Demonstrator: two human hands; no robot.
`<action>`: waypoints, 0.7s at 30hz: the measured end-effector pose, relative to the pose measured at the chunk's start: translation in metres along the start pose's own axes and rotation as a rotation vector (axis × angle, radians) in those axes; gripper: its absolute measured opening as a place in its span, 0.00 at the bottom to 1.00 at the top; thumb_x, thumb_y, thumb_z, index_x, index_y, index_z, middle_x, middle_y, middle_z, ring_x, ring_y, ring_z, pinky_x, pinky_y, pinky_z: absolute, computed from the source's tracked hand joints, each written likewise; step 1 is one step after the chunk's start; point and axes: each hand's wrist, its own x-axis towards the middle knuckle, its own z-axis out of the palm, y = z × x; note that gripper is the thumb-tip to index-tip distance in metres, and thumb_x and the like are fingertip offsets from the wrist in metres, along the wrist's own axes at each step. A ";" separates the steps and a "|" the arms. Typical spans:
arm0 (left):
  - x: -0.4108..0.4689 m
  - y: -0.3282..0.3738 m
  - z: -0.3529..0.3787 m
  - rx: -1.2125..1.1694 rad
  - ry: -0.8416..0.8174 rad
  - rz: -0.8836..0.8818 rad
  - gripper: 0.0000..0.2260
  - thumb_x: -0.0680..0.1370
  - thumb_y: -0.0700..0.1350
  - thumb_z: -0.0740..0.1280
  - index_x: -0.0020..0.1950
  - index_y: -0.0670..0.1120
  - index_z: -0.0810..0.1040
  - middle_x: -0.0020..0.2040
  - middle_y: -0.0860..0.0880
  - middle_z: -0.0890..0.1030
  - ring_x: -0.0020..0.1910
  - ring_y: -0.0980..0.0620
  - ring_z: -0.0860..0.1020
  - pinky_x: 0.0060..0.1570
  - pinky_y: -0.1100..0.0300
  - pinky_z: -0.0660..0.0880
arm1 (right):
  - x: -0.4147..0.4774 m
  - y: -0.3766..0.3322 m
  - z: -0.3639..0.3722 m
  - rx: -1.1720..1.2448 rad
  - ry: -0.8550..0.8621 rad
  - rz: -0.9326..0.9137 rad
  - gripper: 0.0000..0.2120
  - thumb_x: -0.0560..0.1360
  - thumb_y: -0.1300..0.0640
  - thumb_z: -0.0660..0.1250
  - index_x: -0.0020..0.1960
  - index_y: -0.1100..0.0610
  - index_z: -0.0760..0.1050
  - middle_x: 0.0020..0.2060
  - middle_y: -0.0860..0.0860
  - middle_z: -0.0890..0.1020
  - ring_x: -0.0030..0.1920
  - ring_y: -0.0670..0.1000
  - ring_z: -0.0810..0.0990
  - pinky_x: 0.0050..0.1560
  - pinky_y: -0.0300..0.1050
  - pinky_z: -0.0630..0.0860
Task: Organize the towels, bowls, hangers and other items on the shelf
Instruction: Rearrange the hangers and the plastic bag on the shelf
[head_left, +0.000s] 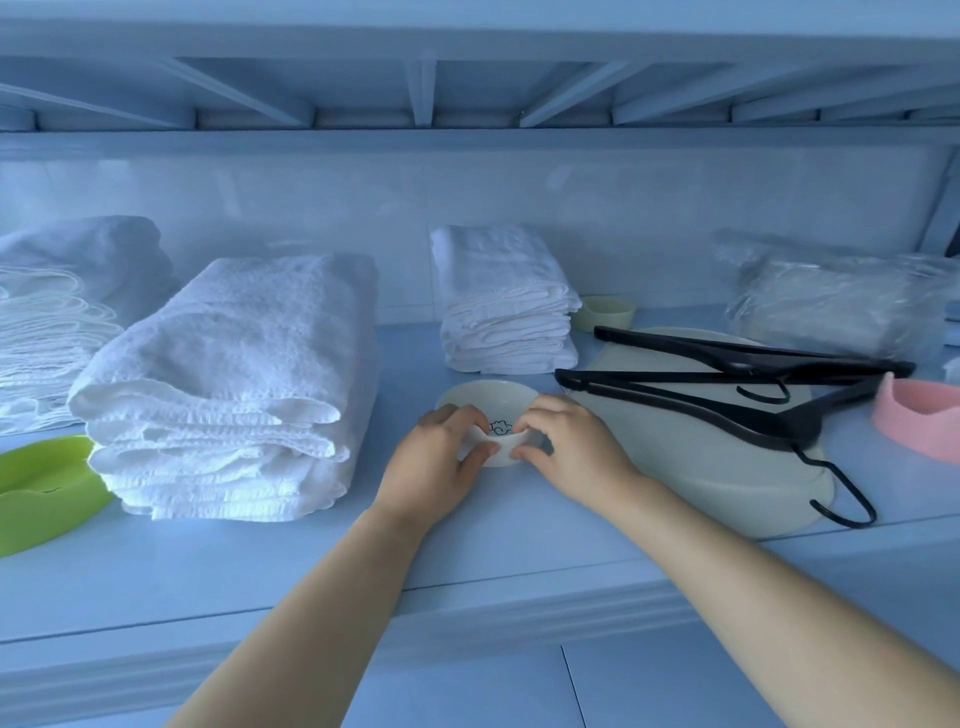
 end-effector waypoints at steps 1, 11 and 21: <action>-0.001 0.000 0.000 0.005 -0.002 0.003 0.08 0.75 0.48 0.67 0.53 0.47 0.77 0.49 0.49 0.79 0.48 0.47 0.76 0.40 0.57 0.72 | 0.000 0.000 0.000 0.001 -0.002 0.003 0.11 0.71 0.56 0.72 0.51 0.58 0.79 0.50 0.51 0.79 0.53 0.52 0.75 0.51 0.41 0.68; 0.032 0.026 -0.006 -0.039 0.108 0.038 0.11 0.77 0.53 0.63 0.56 0.51 0.76 0.52 0.55 0.77 0.49 0.53 0.76 0.42 0.59 0.72 | 0.021 0.021 -0.035 0.037 -0.008 -0.055 0.26 0.66 0.51 0.76 0.61 0.59 0.76 0.59 0.51 0.78 0.60 0.52 0.75 0.60 0.46 0.71; 0.111 0.074 0.025 -0.048 0.123 0.018 0.09 0.76 0.50 0.64 0.56 0.52 0.76 0.51 0.55 0.76 0.48 0.54 0.76 0.42 0.58 0.73 | 0.053 0.093 -0.104 -0.081 0.039 -0.075 0.22 0.71 0.50 0.72 0.62 0.56 0.75 0.60 0.48 0.78 0.59 0.50 0.76 0.58 0.43 0.71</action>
